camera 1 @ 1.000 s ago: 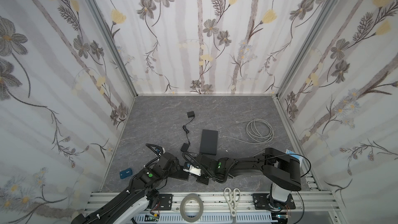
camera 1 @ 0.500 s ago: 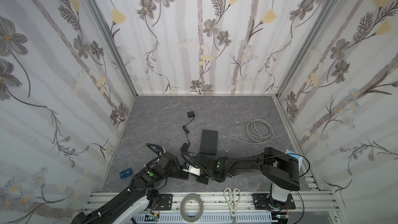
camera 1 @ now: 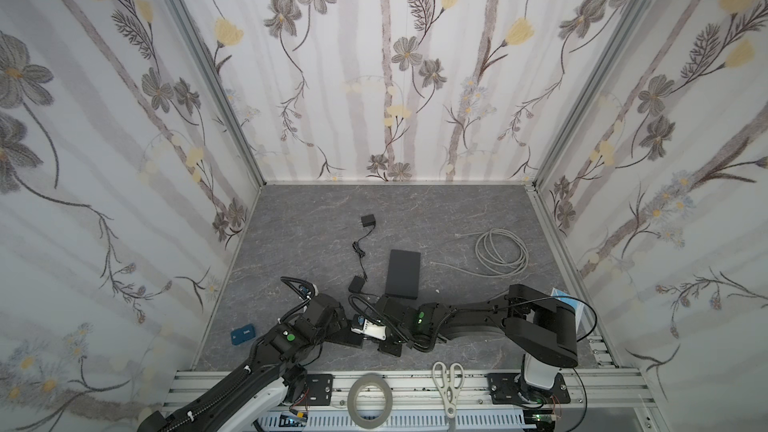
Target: Insert the plug into the switch port
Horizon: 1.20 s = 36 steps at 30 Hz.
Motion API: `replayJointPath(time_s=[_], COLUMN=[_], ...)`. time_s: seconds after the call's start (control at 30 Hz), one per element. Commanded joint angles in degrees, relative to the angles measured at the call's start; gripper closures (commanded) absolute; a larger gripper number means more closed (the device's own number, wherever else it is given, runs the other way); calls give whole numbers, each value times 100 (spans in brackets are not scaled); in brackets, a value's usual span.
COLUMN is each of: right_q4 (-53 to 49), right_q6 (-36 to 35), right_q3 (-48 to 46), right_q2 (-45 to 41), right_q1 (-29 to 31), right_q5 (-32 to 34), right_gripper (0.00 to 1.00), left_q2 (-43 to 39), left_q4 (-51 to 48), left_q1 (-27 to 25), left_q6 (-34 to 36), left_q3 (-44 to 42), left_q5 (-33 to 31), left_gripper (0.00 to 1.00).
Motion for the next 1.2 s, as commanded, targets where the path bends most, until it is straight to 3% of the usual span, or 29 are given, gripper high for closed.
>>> replayJointPath(time_s=[0.0,0.8,1.17], right_q4=[-129,-1107,-1193], right_q6=[-23,-94,-158], right_q3=[90,612,524], right_q2=[131,292,126], right_q1=[22,149,147], right_q5=[149,1066,1089], right_gripper=[100,100,100], left_q2=[-18,-49,-124], left_q4=[59,54,225], left_q1=[5,0,10], left_q6=[-110,-141,-316], left_q3=[-5,-18,-84], left_q5=[102,141,364], left_gripper=[10,9,12])
